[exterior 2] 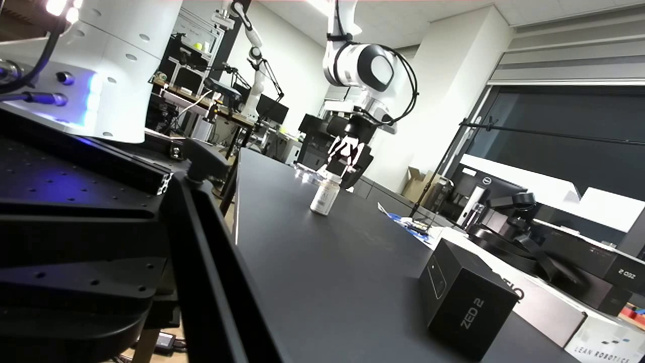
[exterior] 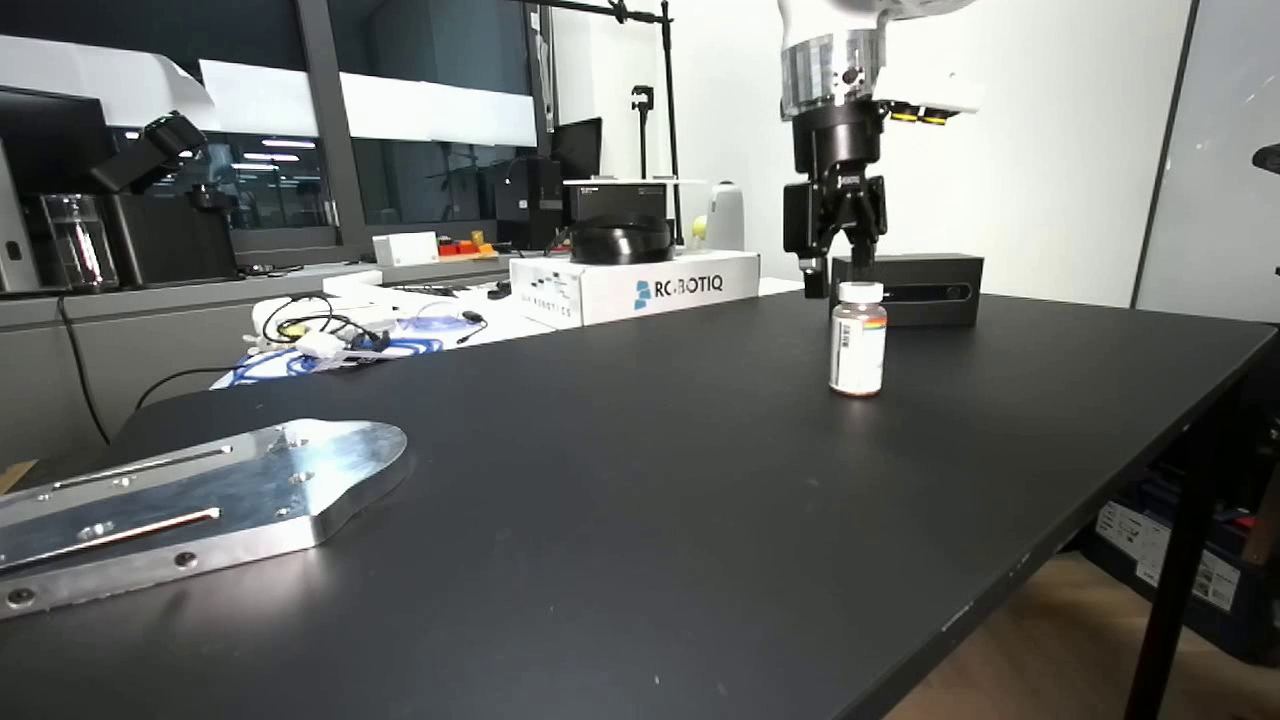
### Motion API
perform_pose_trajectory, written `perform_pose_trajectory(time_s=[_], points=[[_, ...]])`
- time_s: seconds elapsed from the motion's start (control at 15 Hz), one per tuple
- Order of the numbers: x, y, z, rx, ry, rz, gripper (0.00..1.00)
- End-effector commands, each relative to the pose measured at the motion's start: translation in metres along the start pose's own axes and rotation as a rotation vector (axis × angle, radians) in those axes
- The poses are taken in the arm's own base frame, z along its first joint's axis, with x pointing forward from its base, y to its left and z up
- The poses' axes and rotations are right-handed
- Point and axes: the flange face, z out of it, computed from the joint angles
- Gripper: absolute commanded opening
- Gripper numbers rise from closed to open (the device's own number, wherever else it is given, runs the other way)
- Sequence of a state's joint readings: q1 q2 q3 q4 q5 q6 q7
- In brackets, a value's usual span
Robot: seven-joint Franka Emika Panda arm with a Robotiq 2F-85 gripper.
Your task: Put the bottle in the middle of the table
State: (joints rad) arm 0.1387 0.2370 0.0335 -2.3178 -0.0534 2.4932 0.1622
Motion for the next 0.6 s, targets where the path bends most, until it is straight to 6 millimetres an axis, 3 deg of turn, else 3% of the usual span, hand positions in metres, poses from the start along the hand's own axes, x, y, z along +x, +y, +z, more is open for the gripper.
perform_pose_trajectory(time_s=[0.0, 0.13, 0.2, 0.53], points=[[-0.028, -0.006, -0.039, 0.014, 0.034, -0.027, 1.0], [-0.04, -0.008, -0.051, 0.022, 0.031, -0.043, 1.0], [-0.02, -0.011, -0.037, 0.012, 0.029, -0.036, 1.0], [-0.035, -0.011, -0.048, 0.017, 0.031, -0.047, 1.0]])
